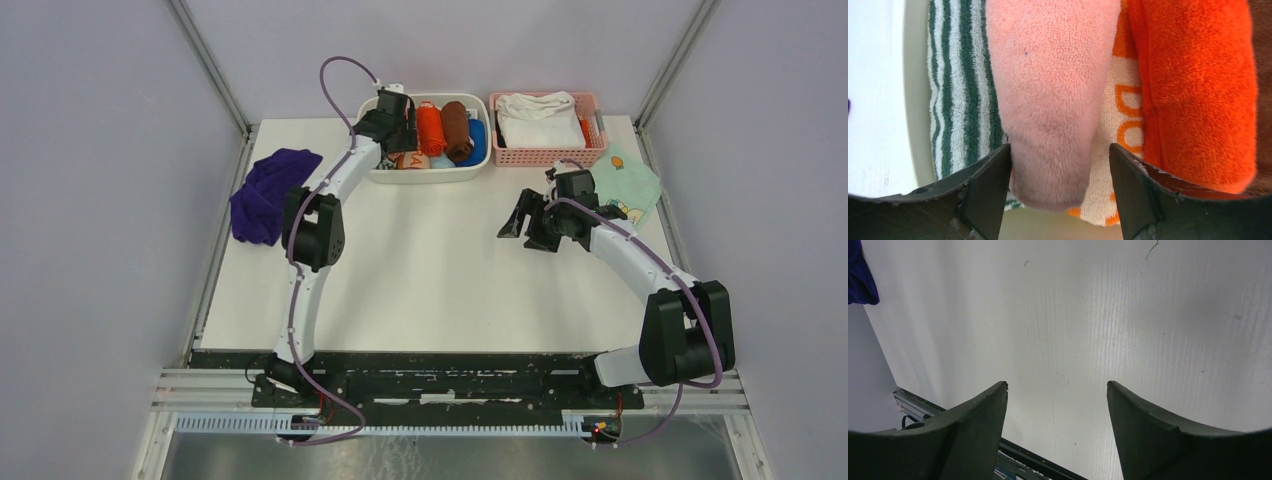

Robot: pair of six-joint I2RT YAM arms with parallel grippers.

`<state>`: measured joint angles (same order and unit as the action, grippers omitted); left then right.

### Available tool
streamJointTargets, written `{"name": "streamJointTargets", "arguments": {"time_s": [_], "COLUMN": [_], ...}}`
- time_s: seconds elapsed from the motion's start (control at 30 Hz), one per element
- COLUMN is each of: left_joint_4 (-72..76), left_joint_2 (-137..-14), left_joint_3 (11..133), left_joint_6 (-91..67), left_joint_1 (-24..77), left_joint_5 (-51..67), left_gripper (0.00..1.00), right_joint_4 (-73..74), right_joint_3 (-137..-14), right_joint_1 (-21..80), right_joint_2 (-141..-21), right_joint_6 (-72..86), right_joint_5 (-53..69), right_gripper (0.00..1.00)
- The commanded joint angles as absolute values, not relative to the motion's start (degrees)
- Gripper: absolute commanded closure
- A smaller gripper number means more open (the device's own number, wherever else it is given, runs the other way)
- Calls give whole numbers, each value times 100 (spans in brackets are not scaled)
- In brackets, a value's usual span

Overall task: Roll the towels
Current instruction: Place the towel in the bin, then move the towel to the center of the board.

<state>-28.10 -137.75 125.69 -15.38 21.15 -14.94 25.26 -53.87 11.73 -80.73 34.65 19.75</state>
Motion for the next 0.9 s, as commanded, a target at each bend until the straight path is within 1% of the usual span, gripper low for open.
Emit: {"name": "streamJointTargets", "arguments": {"time_s": [0.0,0.17,0.3,0.47,0.57,0.7,0.87], "left_joint_4": [-2748,-2733,-2575,-2450,-2368,-2294,-2390], "left_joint_2": [-12883,-12244,-11446,-10592,-10230,-10295,-10946], "left_joint_3": [12417,11896,11019,9858,9403,9084,9357], "left_joint_6": [-1852,-1852,-1707,-1580,-1558,-1523,-1310], "left_joint_1": [2196,2190,2114,1623,1247,601,-130], "left_joint_5": [-1433,-1490,-1791,-2172,-2400,-2476,-2254], "left_gripper": [21,16,11,8,6,5,7], "right_joint_4": [2358,2393,2406,2438,2397,2399,2445], "right_joint_3": [-5474,-5536,-5549,-5493,-5438,-5373,-5322], "right_joint_1": [1150,1152,1142,1108,1098,1098,1098], "right_joint_2": [-7920,-7808,-7653,-7404,-7285,-7180,-7113], "right_joint_6": [3476,3358,3020,2684,2599,2505,2416], "right_joint_5": [2073,2059,1953,1817,1810,1728,1609], "right_gripper": [20,20,17,10,7,4,2]}}
